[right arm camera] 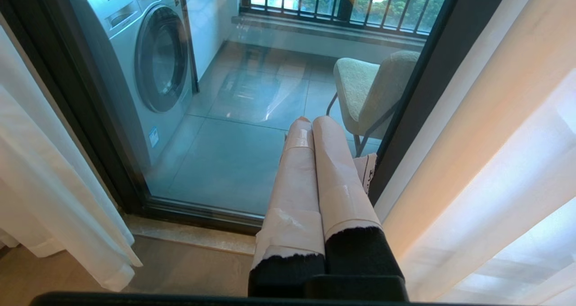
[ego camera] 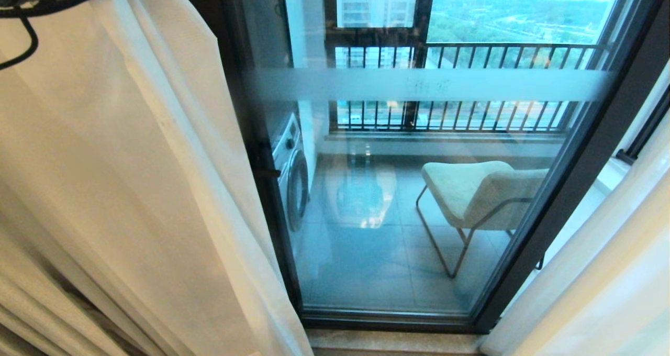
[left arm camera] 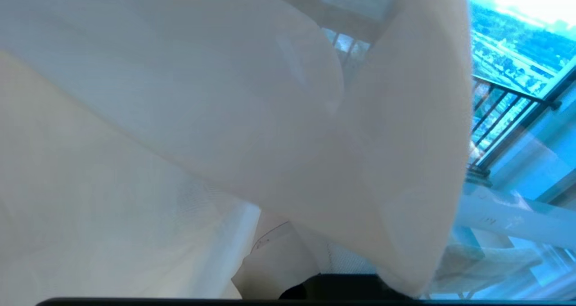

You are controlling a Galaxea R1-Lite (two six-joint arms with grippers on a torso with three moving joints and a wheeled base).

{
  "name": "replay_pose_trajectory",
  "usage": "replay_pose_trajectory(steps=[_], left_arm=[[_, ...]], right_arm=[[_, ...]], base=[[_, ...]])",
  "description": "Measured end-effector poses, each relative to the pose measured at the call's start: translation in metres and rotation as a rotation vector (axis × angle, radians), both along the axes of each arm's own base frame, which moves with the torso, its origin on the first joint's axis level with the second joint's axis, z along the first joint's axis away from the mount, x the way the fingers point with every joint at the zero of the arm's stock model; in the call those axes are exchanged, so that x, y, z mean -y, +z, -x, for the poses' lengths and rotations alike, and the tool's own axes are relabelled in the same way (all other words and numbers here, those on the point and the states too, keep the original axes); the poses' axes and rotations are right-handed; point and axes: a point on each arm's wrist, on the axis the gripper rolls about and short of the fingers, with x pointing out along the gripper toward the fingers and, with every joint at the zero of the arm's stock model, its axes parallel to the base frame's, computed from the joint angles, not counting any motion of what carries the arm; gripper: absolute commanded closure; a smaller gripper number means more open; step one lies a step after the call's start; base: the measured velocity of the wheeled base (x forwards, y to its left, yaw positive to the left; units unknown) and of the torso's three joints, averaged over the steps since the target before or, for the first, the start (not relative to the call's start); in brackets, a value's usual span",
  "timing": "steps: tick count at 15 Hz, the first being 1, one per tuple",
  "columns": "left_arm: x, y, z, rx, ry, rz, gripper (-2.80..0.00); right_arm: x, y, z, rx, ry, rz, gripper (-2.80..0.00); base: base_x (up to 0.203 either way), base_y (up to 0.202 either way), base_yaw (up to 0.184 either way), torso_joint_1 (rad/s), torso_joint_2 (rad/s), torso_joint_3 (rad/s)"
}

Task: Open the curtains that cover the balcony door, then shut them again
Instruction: Close the inner curtains on both sides

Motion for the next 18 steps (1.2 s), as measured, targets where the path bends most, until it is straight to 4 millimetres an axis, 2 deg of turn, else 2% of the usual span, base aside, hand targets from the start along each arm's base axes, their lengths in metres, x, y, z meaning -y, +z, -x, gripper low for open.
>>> replay_pose_trajectory(steps=[7, 18], left_arm=[[0.0046, -0.0037, -0.005, -0.013, -0.013, -0.007, 0.0], [0.0049, -0.0057, -0.008, -0.021, -0.008, -0.007, 0.0]], right_arm=[[0.0, 0.0, 0.0, 0.0, 0.0, 0.0, 0.0], [0.0, 0.0, 0.0, 0.0, 0.0, 0.0, 0.0]], base=[[0.0, -0.013, -0.001, 0.0, 0.0, 0.0], [0.0, -0.18, 0.001, 0.003, 0.0, 0.002]])
